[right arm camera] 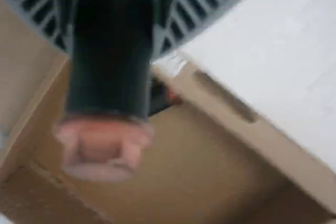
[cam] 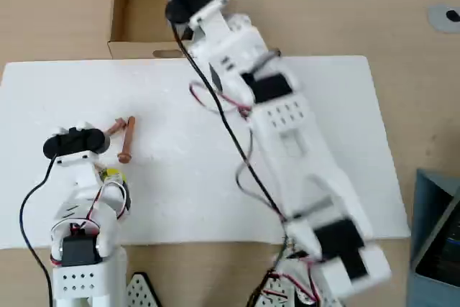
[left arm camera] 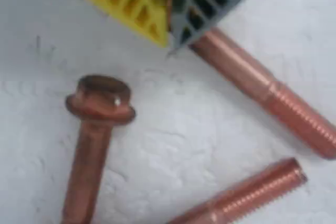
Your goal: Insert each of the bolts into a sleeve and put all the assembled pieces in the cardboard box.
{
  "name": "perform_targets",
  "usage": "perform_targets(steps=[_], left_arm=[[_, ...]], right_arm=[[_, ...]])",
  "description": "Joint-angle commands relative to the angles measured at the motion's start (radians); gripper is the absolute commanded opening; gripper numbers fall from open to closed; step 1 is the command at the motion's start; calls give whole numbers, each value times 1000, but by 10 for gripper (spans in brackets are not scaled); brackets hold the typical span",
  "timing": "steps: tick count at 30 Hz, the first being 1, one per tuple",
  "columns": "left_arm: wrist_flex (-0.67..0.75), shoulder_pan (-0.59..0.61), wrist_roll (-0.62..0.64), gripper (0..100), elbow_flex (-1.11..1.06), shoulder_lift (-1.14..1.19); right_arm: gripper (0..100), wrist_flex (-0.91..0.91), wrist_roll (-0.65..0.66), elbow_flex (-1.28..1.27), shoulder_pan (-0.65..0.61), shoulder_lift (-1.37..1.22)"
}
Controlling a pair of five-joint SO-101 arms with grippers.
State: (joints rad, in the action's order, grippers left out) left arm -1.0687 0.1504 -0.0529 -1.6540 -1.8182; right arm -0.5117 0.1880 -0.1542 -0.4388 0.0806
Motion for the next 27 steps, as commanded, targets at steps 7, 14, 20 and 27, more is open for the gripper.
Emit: perform_targets(steps=[7, 14, 20, 27], left_arm=[[15, 9, -3, 5, 6, -7], [17, 9, -3, 5, 6, -7], [18, 9, -3, 5, 6, -7], [18, 9, -3, 5, 6, -7]], right_arm=[[12, 43, 112, 581, 56, -501], [28, -55, 186, 963, 56, -837], [139, -192, 184, 1239, 59, -1026], [139, -288, 186, 1457, 61, -1156]])
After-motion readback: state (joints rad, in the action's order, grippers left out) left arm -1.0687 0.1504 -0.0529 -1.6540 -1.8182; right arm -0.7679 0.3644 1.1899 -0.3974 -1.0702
